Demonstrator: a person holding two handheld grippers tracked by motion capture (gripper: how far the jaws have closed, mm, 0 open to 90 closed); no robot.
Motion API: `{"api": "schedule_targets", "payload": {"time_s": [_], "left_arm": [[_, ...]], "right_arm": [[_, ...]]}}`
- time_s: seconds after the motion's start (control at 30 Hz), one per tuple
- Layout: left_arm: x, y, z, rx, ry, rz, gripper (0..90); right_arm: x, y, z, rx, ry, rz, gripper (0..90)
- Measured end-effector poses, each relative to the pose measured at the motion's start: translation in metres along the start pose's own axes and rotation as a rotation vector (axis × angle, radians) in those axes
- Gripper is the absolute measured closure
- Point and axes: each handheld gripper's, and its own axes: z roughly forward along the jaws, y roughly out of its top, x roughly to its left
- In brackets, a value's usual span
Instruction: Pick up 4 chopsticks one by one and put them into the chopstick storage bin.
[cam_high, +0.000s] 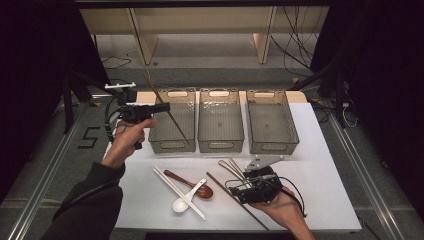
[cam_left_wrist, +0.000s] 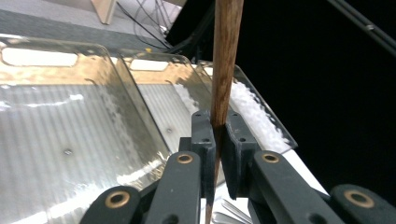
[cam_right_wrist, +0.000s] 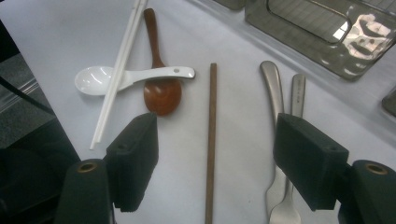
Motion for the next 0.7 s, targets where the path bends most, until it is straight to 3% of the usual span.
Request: {"api": "schedule_targets", "payload": {"time_s": [0.23,0.4,0.7], "left_arm": [[0.01,0.008,0.016,0.0,0.067,0.0,83.9],[0.018,0.011,0.032,0.017,0.09,-0.037,83.8],[0.027,0.005,0.055,0.076,0.123,-0.058,83.7]], "right_arm": [[0.001,-0.008,-0.001,-0.018,-0.011,0.009,28.3],[0.003,-0.011,-0.001,-0.013,-0.013,0.005,27.5],[0.005,-0.012,-0.001,-0.019,-0.012,-0.004,25.3]]}}
